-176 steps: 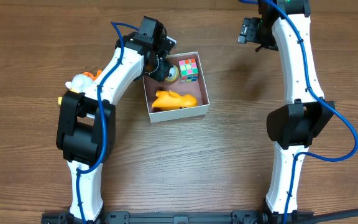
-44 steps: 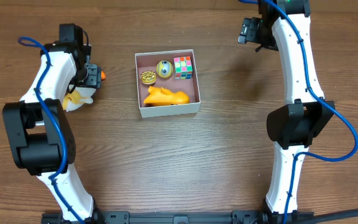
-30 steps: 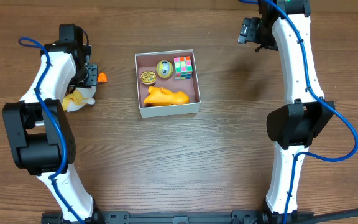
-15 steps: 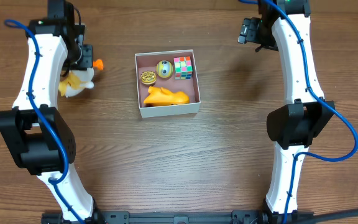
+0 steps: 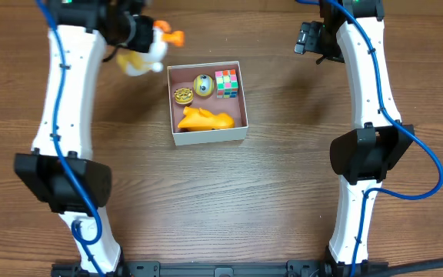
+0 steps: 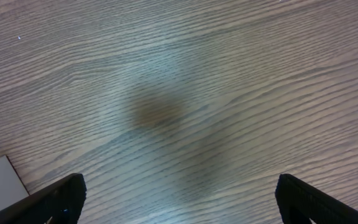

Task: Pack container
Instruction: 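Grasp the white duck plush with the left gripper and lift it, then carry the duck plush into the box and lower it in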

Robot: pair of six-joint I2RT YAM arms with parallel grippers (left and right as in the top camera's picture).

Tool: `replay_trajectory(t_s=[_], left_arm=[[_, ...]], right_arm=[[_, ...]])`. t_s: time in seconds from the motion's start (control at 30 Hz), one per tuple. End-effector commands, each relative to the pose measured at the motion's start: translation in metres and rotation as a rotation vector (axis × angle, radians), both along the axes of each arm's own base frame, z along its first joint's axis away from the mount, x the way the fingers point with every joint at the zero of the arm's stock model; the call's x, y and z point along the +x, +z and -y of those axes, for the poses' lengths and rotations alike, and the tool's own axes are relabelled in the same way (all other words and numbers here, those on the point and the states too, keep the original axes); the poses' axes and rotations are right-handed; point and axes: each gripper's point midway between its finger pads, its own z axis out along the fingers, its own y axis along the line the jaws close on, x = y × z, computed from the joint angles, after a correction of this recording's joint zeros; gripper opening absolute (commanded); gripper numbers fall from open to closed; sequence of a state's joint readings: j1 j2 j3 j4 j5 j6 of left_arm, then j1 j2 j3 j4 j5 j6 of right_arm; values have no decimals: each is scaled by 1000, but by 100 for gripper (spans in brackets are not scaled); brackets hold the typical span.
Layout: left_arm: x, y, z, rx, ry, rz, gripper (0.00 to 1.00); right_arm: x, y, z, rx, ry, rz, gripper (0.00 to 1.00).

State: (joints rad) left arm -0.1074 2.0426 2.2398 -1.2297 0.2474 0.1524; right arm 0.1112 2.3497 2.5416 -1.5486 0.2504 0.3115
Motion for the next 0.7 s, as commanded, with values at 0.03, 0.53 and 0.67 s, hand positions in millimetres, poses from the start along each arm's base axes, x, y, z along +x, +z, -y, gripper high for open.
replay_trajectory(t_s=[0.03, 0.53, 0.67], left_arm=[[-3, 11, 62, 80, -262, 120, 8], [4, -100, 141, 87, -429, -37, 4], [-1, -106, 152, 88, -450, -49, 4]], right_arm=[[3, 14, 0, 1, -7, 42, 100], [3, 14, 0, 1, -7, 42, 100], [3, 14, 0, 1, -7, 42, 100]])
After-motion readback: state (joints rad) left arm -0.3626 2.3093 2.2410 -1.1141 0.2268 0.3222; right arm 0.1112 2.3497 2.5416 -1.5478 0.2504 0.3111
